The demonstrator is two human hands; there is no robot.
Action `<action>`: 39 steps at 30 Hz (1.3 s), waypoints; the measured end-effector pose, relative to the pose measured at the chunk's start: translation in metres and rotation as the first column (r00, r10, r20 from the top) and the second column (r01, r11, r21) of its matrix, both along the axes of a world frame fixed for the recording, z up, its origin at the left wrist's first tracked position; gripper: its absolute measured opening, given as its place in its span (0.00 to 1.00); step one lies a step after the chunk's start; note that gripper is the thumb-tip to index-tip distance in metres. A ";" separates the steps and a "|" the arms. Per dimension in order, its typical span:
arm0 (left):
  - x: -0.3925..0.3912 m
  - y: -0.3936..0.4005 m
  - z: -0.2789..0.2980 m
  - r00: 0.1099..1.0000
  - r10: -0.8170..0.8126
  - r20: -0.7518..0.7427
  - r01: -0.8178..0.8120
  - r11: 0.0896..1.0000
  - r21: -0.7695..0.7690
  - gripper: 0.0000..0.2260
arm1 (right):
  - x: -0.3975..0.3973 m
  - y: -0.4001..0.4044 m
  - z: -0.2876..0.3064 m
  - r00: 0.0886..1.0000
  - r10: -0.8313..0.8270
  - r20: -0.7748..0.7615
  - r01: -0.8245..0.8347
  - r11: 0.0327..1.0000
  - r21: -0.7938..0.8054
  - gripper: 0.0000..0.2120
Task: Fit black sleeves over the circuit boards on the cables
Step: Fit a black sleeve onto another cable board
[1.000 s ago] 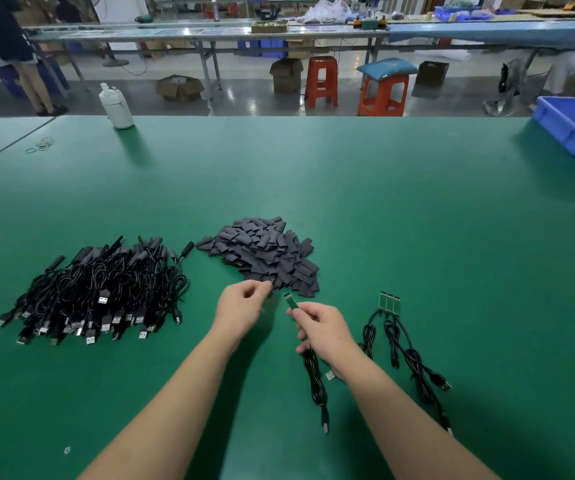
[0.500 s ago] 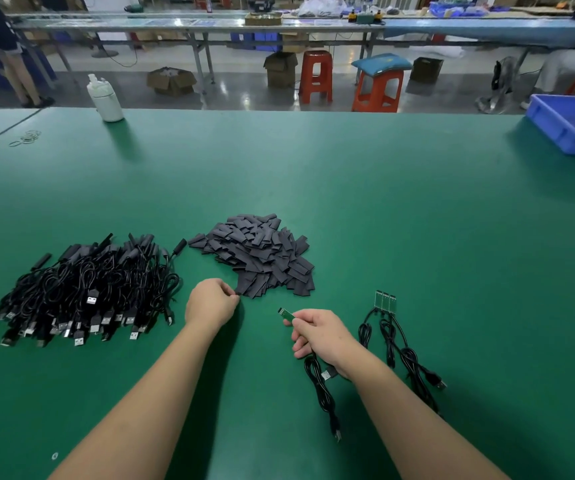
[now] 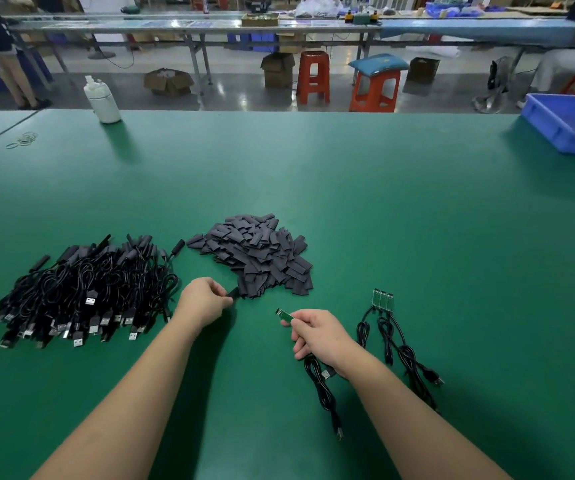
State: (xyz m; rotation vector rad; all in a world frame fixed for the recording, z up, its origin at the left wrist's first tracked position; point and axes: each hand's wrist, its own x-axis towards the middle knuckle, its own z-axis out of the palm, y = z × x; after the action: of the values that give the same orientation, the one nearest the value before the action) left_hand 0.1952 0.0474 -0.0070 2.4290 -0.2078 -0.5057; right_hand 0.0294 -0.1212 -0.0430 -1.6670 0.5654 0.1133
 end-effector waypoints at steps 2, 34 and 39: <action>-0.005 0.008 -0.002 0.999 -0.035 -0.004 0.035 0.997 -0.067 0.03 | 0.000 0.000 0.002 1.000 -0.001 -0.002 0.001 1.000 -0.005 0.12; -0.069 0.015 -0.001 0.782 -0.431 0.451 0.545 0.823 -0.157 0.08 | -0.008 -0.008 0.033 0.989 -0.145 0.010 0.133 0.927 0.350 0.06; -0.070 0.014 -0.001 0.759 -0.428 0.490 0.553 0.821 -0.139 0.09 | -0.011 -0.012 0.032 0.987 -0.161 0.023 0.143 0.924 0.356 0.07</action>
State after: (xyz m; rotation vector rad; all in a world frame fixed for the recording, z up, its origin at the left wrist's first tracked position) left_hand 0.1251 0.0616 -0.0082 2.1554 -1.0754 -0.1151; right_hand 0.0183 -0.1333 -0.0108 -1.2678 0.5952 0.0543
